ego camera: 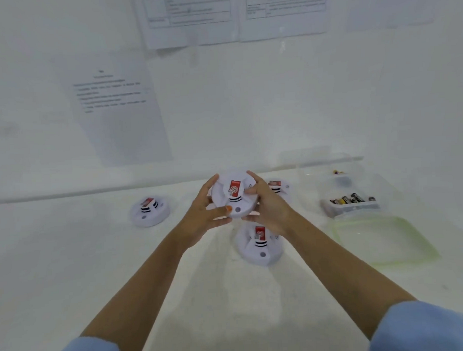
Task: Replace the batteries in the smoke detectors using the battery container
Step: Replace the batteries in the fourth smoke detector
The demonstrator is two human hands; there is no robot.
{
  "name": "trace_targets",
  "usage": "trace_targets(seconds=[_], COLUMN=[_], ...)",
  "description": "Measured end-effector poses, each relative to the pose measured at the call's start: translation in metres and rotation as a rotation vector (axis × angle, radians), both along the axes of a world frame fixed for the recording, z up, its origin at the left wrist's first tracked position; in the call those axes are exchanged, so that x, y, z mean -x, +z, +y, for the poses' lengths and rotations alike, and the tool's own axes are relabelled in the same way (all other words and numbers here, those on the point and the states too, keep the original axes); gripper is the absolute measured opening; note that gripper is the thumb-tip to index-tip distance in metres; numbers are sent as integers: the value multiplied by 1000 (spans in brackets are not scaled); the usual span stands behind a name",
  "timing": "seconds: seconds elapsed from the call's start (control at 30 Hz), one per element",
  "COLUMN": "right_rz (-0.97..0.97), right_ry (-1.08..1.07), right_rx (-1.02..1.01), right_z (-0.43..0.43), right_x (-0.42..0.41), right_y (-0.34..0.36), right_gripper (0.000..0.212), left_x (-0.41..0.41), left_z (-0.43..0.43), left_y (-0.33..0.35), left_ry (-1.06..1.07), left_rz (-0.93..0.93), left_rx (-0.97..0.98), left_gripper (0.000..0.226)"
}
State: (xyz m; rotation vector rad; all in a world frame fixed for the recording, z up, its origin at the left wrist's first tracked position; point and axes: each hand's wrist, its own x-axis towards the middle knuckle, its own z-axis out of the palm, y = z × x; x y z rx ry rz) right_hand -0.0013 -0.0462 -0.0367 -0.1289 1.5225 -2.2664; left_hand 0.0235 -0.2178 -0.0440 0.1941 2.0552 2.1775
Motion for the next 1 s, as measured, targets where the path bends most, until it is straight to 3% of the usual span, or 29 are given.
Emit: trace_targets(seconds=[0.1, 0.27, 0.63, 1.0], right_rz=[75, 126, 278, 319], right_ry=[100, 84, -109, -238], right_rx=[-136, -126, -296, -467], right_z=[-26, -73, -132, -148], right_x=[-12, -28, -56, -78], right_y=[-9, -27, -70, -68], right_gripper=[61, 73, 82, 94], left_x=[-12, -33, -57, -63], left_z=[-30, -68, -118, -126], left_y=[-7, -20, -47, -54], left_ry=[19, 105, 116, 56], left_rz=[-25, -53, -117, -17], left_rx=[14, 4, 15, 75], left_gripper=[74, 71, 76, 68])
